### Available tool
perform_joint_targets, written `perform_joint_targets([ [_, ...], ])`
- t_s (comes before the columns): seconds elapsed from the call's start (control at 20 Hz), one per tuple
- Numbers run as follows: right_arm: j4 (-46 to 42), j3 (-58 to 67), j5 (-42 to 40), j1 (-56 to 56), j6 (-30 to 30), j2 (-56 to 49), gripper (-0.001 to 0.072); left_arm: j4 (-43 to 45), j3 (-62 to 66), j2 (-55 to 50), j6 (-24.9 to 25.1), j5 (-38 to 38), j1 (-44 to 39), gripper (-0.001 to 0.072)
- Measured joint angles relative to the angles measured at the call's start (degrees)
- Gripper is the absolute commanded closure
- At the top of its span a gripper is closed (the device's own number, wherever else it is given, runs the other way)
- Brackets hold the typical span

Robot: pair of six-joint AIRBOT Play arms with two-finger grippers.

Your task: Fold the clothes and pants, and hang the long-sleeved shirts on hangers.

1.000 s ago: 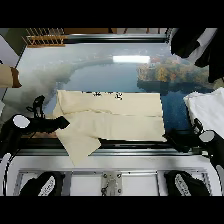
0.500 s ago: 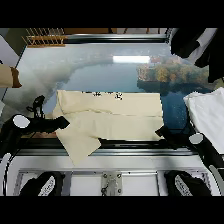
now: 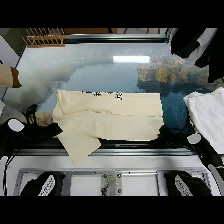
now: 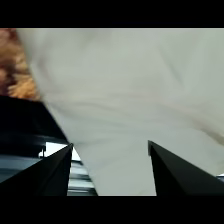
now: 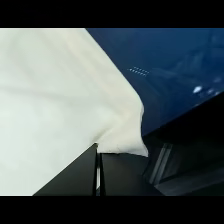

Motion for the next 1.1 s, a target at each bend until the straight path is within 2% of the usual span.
perform_joint_targets([
  [0.2, 0.13, 0.00, -0.17, 0.02, -0.59, 0.00, 0.0702, -1.97, -6.95, 0.66, -1.03, 0.85, 4.55, 0.0214],
  [0.55, 0.17, 0.00, -0.17, 0.02, -0.79, 0.00, 0.0702, -7.69, -10.10, -8.17, -0.70, 4.42, -2.43, 0.0216],
  [0.6, 0.17, 0.00, -0.17, 0.02, -0.81, 0.00, 0.0702, -8.55, -10.14, -9.01, -0.85, 4.59, -3.43, 0.0250],
  [0.65, 0.17, 0.00, -0.17, 0.02, -0.81, 0.00, 0.0703, -8.90, -10.21, -9.42, -1.05, 4.87, -4.31, 0.0508],
  [0.7, 0.17, 0.00, -0.17, 0.02, -0.81, 0.00, 0.0703, -8.55, -10.45, -9.57, -1.03, 5.64, -5.11, 0.0698],
  [0.9, -1.01, 1.55, 2.03, -0.07, -0.81, 0.00, 0.0703, -7.41, -9.68, -5.05, -0.94, 5.75, -6.58, 0.0701],
  [1.1, -9.25, 8.74, 11.96, -0.13, -0.81, -0.02, 0.0704, -3.89, -4.59, 2.56, -0.79, -2.40, -6.95, 0.0701],
])
